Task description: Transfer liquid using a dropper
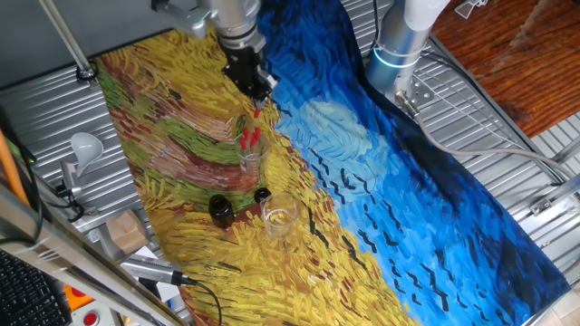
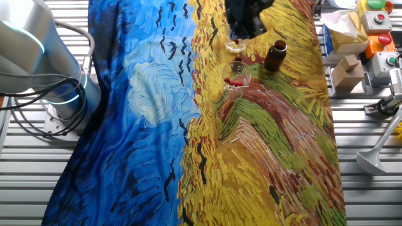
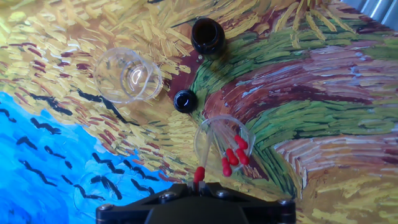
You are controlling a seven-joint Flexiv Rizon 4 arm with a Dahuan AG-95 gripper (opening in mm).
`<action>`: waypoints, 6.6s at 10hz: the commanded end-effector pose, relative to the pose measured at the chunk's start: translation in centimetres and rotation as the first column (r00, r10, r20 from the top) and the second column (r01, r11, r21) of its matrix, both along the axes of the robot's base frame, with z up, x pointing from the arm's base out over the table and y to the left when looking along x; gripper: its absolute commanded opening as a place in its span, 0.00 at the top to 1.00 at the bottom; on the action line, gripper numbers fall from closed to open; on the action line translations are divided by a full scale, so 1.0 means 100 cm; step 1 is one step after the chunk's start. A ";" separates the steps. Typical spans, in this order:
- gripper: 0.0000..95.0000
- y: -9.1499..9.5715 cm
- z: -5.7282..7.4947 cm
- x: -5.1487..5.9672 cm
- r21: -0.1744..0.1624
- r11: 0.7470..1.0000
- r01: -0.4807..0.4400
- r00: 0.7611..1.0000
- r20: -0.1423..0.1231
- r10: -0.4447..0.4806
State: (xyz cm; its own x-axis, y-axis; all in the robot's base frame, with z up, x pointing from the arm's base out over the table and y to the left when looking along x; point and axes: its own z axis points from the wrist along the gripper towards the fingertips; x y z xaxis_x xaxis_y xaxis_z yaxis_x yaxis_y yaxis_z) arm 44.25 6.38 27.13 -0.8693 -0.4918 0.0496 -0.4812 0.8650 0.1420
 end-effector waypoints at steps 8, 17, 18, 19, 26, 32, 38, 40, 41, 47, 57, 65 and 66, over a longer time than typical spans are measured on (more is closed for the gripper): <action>1.00 -0.001 0.000 -0.005 -0.010 1.000 -0.023 1.000 0.011 0.023; 1.00 -0.001 0.000 -0.005 0.001 0.999 0.048 0.999 0.017 -0.048; 1.00 -0.001 0.000 -0.005 0.001 0.999 0.048 0.999 0.020 -0.048; 1.00 -0.001 -0.001 -0.008 0.000 0.999 0.045 0.999 0.020 -0.045; 1.00 0.024 0.002 0.026 -0.001 0.998 0.070 0.997 0.017 -0.070; 1.00 0.044 -0.005 0.070 -0.009 0.998 0.070 0.997 0.016 -0.070; 1.00 0.044 -0.005 0.070 -0.020 1.000 0.010 1.000 0.013 -0.010; 1.00 0.044 -0.005 0.070 -0.012 1.000 0.015 1.000 0.016 -0.015; 1.00 0.044 -0.005 0.071 -0.009 1.000 0.015 1.000 0.015 -0.015; 1.00 0.064 -0.006 0.087 -0.009 0.999 0.038 0.999 0.008 -0.038; 1.00 0.075 -0.034 0.097 -0.009 0.999 0.048 0.999 0.019 -0.048; 1.00 0.078 -0.047 0.101 -0.013 0.999 0.049 0.999 0.024 -0.049; 1.00 0.078 -0.051 0.101 -0.015 0.999 0.049 0.999 0.025 -0.048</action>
